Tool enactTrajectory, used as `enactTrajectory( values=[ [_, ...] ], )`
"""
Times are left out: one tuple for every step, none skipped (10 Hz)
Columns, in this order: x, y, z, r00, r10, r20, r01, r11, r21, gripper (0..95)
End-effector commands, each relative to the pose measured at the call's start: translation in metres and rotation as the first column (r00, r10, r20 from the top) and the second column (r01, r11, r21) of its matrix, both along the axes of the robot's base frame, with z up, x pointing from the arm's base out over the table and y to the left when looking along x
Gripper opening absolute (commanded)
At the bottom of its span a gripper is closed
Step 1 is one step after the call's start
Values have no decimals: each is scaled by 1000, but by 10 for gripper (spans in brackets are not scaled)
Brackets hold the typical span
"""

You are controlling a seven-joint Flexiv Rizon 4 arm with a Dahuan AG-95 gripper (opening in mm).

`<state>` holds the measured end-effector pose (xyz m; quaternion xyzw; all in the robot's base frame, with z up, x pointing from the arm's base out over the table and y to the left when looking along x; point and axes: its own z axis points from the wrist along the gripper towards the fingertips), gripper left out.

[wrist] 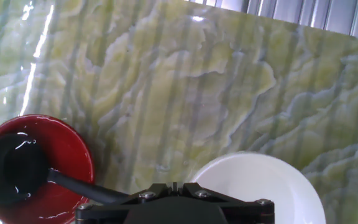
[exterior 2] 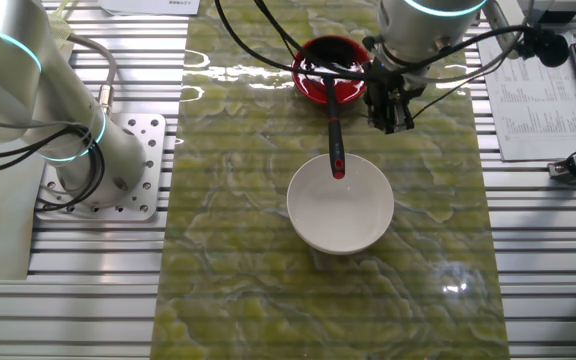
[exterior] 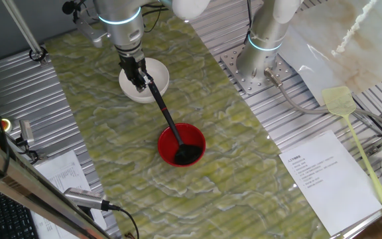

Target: Scoop water with a large spoon from one bowl to another

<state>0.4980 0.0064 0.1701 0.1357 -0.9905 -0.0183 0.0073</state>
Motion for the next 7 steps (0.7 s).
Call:
enactTrajectory(
  values=[
    [0, 2, -1, 997, 72, -1, -72, 997, -5, 0],
    [-1, 4, -1, 994, 112, -7, -112, 994, -16, 0],
    [-3, 4, 0, 990, 143, -16, -143, 989, -28, 0],
    [-5, 5, 1, 983, 184, -23, -184, 982, -34, 0],
    [-7, 5, 1, 976, 218, -25, -218, 975, -33, 0],
    [-8, 6, 0, 971, 239, -26, -239, 970, -32, 0],
    [-13, 9, -3, 965, 260, -44, -261, 965, -27, 0]
  ],
)
